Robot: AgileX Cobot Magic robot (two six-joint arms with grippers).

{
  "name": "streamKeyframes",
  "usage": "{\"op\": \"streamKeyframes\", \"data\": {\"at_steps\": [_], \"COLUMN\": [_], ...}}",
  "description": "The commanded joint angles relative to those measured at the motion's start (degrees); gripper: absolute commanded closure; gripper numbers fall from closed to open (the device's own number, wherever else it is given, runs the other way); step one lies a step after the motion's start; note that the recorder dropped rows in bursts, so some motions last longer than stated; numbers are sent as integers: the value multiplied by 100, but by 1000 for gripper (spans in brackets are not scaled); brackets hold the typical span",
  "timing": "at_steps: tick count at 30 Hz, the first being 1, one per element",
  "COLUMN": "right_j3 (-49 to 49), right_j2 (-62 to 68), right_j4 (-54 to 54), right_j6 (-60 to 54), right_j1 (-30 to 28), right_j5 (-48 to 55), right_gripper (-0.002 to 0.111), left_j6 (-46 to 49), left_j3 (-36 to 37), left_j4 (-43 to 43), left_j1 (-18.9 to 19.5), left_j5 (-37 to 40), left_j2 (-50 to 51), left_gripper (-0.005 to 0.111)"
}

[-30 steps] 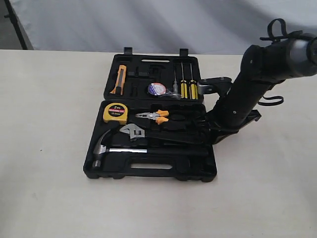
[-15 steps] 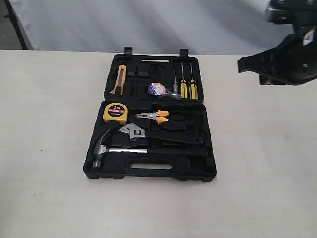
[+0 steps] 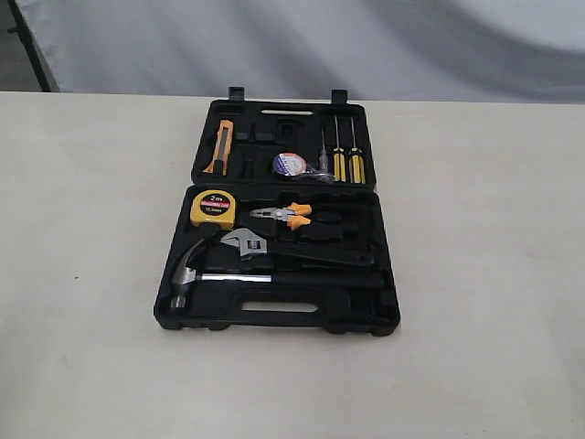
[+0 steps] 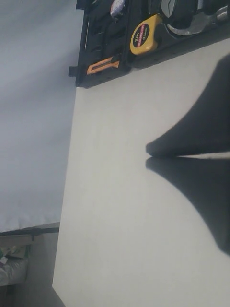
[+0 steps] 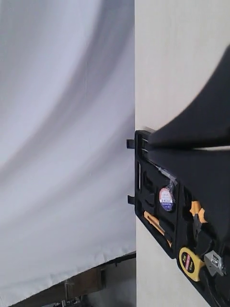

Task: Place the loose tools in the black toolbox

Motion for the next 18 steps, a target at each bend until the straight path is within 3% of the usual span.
{"op": "streamKeyframes", "data": {"at_steps": [1, 11, 15, 18], "right_j3": [20, 20, 20, 20], "right_j2": [-107, -107, -107, -107], "right_j4": [-38, -132, -175, -277], "right_j6": [26, -195, -760, -857], "right_j1": [-47, -1312, -1501, -1501], "right_j5": [206, 793, 1876, 1875], "right_gripper": [109, 109, 109, 109], "left_j6": [-59, -59, -59, -59], "left_j3": [53, 53, 53, 53], "left_j4": [-78, -78, -78, -78], "left_j1": [19, 19, 19, 19], "left_j5": [-97, -97, -97, -97], "left_j2": [-46, -46, -46, -46], "left_gripper": [105, 105, 105, 105]}}
